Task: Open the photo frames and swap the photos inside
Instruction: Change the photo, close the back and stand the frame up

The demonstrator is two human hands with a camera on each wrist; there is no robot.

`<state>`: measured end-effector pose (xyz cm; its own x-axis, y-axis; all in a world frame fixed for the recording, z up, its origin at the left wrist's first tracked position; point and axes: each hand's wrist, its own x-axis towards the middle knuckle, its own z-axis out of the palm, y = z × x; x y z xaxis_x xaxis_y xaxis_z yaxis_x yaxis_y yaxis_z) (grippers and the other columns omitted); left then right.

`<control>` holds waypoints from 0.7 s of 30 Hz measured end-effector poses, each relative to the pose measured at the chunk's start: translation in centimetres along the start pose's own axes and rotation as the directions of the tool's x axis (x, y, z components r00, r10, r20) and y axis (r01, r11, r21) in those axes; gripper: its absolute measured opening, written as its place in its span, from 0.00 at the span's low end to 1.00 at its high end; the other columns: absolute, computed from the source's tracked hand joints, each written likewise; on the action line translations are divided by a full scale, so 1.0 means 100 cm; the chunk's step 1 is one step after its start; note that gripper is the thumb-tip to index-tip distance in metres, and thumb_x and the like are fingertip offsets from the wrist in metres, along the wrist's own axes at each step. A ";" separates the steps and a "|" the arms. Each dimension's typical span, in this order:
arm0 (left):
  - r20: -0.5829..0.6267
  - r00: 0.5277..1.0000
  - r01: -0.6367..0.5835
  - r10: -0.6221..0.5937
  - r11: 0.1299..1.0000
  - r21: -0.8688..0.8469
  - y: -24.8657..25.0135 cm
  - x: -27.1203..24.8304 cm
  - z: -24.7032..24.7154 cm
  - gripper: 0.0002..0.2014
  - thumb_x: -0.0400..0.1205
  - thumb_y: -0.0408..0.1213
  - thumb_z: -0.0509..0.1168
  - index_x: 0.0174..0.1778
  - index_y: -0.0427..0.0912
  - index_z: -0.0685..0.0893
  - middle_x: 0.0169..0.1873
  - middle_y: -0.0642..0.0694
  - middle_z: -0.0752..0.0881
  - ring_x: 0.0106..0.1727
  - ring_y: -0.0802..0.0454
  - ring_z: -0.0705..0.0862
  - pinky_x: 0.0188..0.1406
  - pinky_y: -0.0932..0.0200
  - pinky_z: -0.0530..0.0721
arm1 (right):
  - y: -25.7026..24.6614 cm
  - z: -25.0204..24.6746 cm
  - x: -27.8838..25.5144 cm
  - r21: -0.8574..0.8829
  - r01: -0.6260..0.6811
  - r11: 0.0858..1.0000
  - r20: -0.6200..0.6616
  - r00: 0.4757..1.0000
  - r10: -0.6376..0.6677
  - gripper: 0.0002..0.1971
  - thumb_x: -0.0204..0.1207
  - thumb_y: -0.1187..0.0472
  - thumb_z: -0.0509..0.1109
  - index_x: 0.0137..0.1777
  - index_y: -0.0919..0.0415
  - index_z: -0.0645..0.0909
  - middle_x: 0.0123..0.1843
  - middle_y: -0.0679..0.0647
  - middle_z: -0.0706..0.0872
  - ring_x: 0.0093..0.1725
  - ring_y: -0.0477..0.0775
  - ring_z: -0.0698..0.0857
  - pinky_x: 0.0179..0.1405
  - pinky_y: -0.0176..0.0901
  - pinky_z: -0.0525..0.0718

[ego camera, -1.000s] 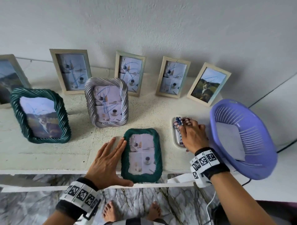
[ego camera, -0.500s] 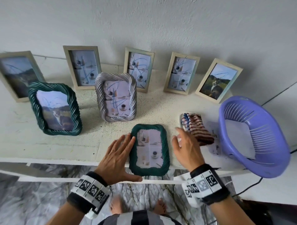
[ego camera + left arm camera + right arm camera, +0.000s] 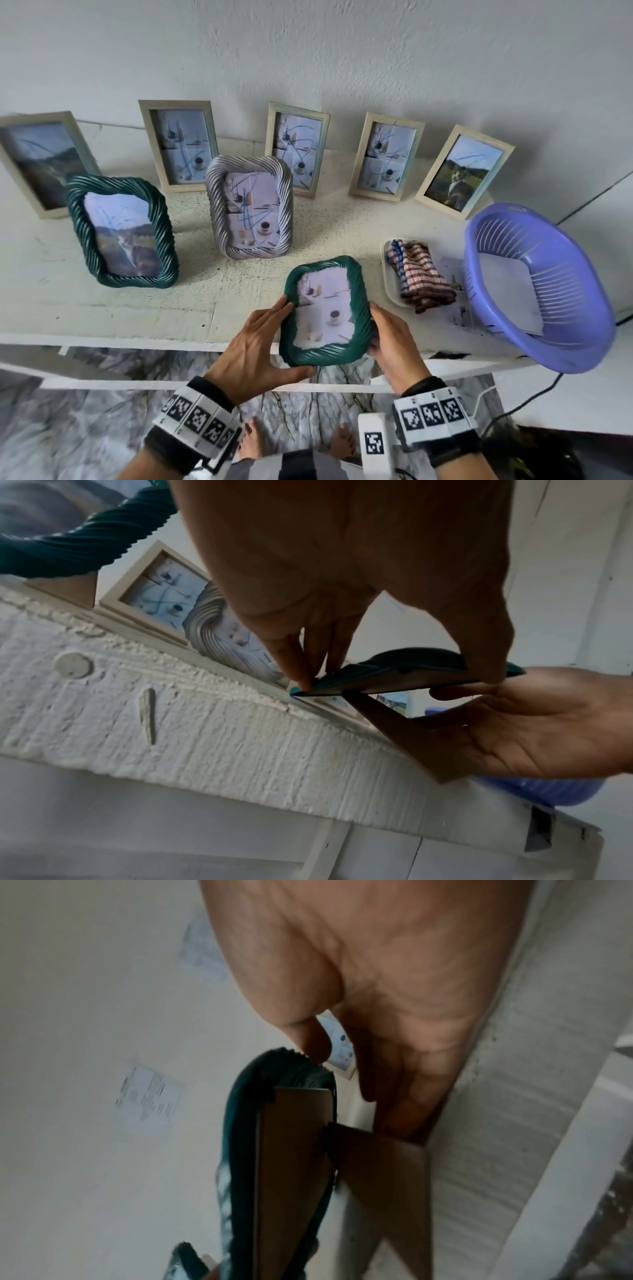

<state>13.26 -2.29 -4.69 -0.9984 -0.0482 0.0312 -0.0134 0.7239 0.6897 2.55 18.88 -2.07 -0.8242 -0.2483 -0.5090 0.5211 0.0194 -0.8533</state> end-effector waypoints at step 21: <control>0.108 0.982 0.170 -0.153 0.489 -0.855 0.072 0.041 -0.022 0.46 0.69 0.71 0.68 0.82 0.62 0.61 0.81 0.47 0.68 0.81 0.45 0.68 0.78 0.32 0.66 | -0.029 0.046 -0.034 0.040 0.451 0.891 0.224 0.865 -0.448 0.10 0.74 0.62 0.76 0.53 0.59 0.82 0.55 0.60 0.88 0.55 0.63 0.88 0.53 0.67 0.87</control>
<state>9.21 1.21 2.02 -0.9847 -0.0832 -0.1529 -0.1288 -0.2428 0.9615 4.88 15.21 2.65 -0.8970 -0.4407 -0.0324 0.1013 -0.1336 -0.9858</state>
